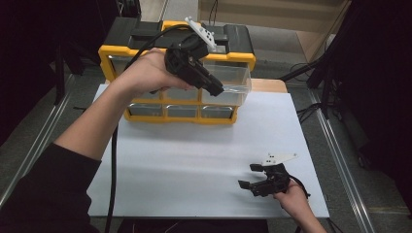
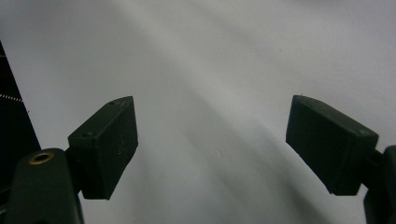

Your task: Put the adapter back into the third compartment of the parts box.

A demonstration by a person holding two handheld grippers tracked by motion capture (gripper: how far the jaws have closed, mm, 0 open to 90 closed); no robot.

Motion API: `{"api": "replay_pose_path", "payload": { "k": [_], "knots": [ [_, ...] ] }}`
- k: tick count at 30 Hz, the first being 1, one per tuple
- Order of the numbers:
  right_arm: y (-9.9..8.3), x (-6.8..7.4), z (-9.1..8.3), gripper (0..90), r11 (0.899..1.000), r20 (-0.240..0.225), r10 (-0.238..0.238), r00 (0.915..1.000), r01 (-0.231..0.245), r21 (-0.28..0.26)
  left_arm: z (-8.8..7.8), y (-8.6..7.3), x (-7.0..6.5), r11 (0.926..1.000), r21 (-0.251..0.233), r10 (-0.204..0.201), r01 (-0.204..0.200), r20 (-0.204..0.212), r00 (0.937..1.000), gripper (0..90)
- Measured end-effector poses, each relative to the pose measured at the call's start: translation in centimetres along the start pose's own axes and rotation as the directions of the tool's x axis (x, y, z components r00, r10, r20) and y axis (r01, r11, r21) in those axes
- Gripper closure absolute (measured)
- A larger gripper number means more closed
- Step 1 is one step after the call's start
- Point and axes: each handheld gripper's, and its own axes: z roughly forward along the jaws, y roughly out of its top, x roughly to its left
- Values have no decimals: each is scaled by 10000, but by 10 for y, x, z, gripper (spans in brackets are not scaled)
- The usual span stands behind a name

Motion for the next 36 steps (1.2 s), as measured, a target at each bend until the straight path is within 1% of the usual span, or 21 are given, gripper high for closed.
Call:
{"api": "replay_pose_path", "payload": {
  "k": [3,5,6,7,8,10,12,13,16,18,20,26,31,32,33,36],
  "knots": [
    [0,0,0,150,10000,-40,19,10000,-19,-20,-4,5,5,10000,39,-10,11,-196,9998,772],
    [0,0,0,150,10000,-42,7,10000,-7,-19,-6,8,9,10000,-27,-62,61,-306,9995,772],
    [0,0,0,150,10000,-38,8,10000,-8,-17,-5,9,13,10000,-57,-61,59,-395,9992,772],
    [0,0,0,150,10000,-42,8,10000,-8,-19,-5,9,13,10000,-57,-61,59,-395,9992,772],
    [0,0,0,150,10000,-43,13,10000,-13,-30,-5,10,15,10000,-70,-40,36,-480,9988,772],
    [0,0,0,150,10000,-57,5,10000,-5,-23,-4,11,19,9998,-117,-146,140,-569,9983,772],
    [0,0,0,150,10000,-49,-2,10000,2,-17,-3,13,27,9997,-59,-237,233,-808,9965,772],
    [0,0,0,150,10000,-49,-2,10000,2,-17,-3,13,27,9997,-59,-237,233,-808,9965,772],
    [0,0,0,150,10000,-57,27,10000,-28,-29,-1,14,33,9997,-73,-228,222,-987,9949,772],
    [1,0,0,150,10000,-70,14,10000,-14,-29,0,14,37,9996,-71,-286,280,-1080,9937,772],
    [1,0,0,150,10000,-74,3,10000,-3,-27,2,14,41,9992,-119,-402,391,-1081,9933,772],
    [1,0,0,150,10000,-75,4,10000,-4,-37,12,14,47,9993,-125,-374,362,-1236,9916,771],
    [-1,0,-2,151,10000,-53,36,10000,-36,-41,22,10,54,9976,-332,-640,603,-1253,9901,770],
    [-1,1,-2,150,9999,-45,71,10000,-72,-87,23,9,55,9965,-373,-783,743,-1211,9895,770],
    [-1,1,-3,150,9999,-30,44,10000,-45,-95,24,8,57,9960,-379,-844,804,-1178,9894,769],
    [-1,2,-3,150,10000,-26,17,10000,-17,-61,24,7,58,9940,-492,-1032,972,-1397,9848,748]
  ]
}}
